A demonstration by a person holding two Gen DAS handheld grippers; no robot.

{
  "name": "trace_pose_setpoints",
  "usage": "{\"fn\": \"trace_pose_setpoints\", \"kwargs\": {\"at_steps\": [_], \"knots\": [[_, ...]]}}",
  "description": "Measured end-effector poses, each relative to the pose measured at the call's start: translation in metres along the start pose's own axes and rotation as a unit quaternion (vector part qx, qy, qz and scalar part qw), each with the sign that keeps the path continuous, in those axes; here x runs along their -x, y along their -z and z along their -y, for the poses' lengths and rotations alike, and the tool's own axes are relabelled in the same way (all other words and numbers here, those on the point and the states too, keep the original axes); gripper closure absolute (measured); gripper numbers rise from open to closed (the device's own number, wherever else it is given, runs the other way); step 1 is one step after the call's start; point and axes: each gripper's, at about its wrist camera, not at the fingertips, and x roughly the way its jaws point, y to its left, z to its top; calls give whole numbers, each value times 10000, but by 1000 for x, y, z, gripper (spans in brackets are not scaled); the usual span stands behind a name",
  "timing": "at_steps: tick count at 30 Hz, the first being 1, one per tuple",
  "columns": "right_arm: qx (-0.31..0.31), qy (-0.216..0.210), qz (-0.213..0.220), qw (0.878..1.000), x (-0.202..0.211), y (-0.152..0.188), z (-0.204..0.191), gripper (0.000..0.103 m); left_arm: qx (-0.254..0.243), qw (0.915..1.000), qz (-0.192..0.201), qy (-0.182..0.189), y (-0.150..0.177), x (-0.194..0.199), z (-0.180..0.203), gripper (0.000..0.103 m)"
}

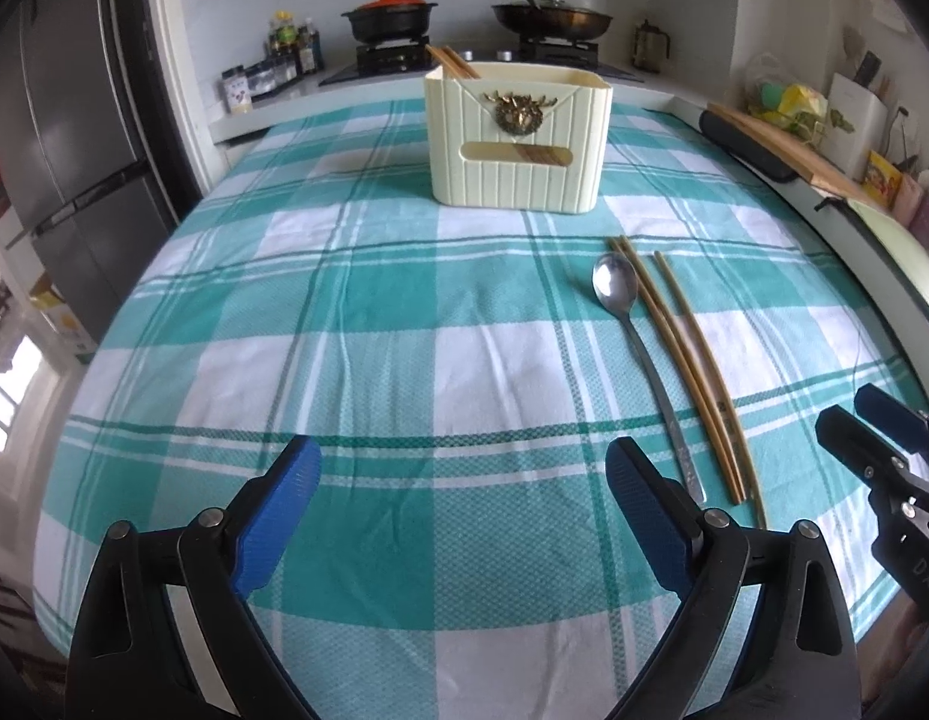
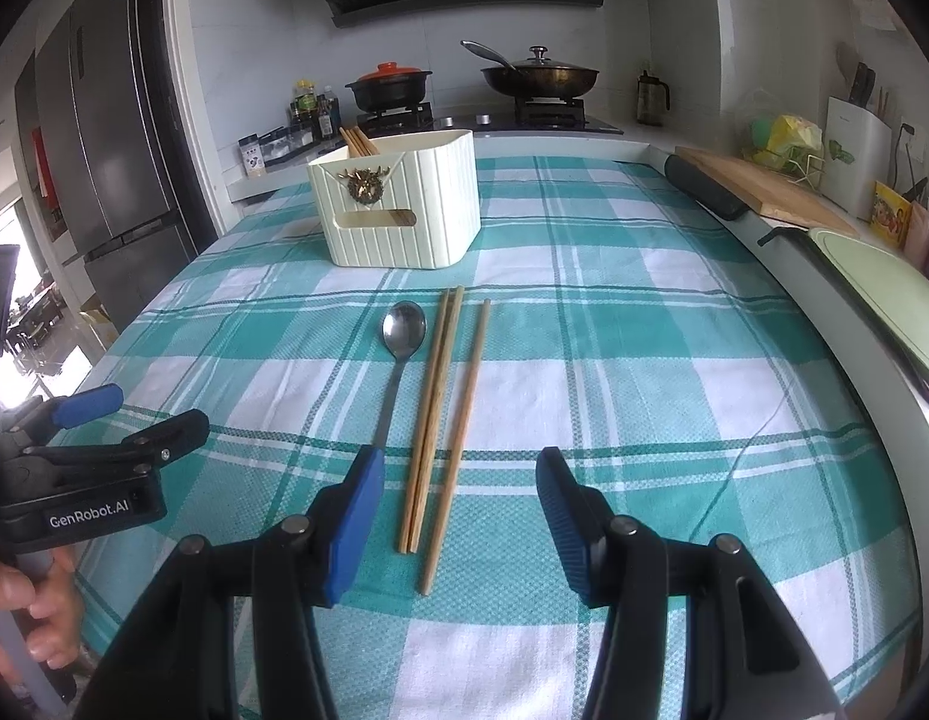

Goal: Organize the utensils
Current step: 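Move both open tools back above the steel spoon and two chopsticks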

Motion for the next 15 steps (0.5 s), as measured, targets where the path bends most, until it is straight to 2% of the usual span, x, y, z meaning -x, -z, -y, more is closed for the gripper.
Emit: {"fn": "trace_pose_setpoints", "kwargs": {"at_steps": [4, 8, 12, 15], "knots": [[-99, 49, -84, 9999, -5, 4, 7, 49, 107, 9994, -164, 286, 1, -10, 3, 7], [-155, 56, -127, 9998, -9, 6, 12, 49, -27, 9976, -272, 629, -11, -23, 17, 7], [-187, 61, -108, 9997, -9, 6, 15, 49, -302, 9976, -175, 596, -33, -38, 33, 7], [-229, 79, -97, 9997, -8, 7, 19, 49, -378, 9969, -305, 618, -47, -56, 43, 7]]}}
